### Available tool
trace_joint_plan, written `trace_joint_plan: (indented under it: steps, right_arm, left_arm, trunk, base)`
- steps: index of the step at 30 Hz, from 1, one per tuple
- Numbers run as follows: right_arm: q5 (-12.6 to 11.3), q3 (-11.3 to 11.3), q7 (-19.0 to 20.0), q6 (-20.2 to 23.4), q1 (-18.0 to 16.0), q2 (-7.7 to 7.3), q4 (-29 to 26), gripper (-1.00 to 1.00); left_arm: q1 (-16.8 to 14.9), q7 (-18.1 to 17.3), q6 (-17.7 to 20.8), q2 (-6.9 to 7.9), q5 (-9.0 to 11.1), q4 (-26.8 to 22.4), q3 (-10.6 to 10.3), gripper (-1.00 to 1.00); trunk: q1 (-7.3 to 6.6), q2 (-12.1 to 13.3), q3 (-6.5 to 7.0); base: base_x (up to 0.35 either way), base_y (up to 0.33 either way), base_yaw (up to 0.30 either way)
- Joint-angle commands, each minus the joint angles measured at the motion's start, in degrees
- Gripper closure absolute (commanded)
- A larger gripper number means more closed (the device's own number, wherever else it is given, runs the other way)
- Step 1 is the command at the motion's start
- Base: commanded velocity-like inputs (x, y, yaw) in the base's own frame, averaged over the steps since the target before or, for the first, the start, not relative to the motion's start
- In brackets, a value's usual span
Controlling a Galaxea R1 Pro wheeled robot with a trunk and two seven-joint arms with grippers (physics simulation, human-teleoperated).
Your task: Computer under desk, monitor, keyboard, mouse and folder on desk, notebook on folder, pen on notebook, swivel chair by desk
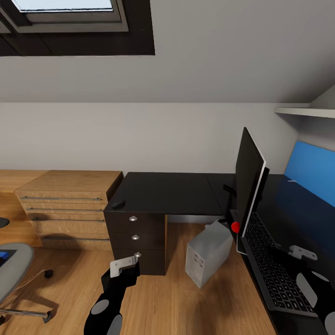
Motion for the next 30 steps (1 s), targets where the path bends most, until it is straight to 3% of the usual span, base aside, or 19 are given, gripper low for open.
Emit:
trace_joint_plan:
  steps: [1,30]
  right_arm:
    - [-0.38,-0.12,0.37,0.21,0.02,0.03,0.74,-1.00]
    - [-0.38,-0.12,0.37,0.21,0.02,0.05,0.75,-1.00]
  left_arm:
    - [-0.05,0.48,0.16,0.01,0.51,-0.07,-0.09,-1.00]
    - [-0.05,0.48,0.22,0.10,0.51,0.19,-0.04,-1.00]
  trunk:
    - [0.00,-0.03,-0.07]
    - [0.00,-0.03,-0.07]
  base:
    - [0.000,0.000,0.000]
    - [-0.056,0.000,0.000]
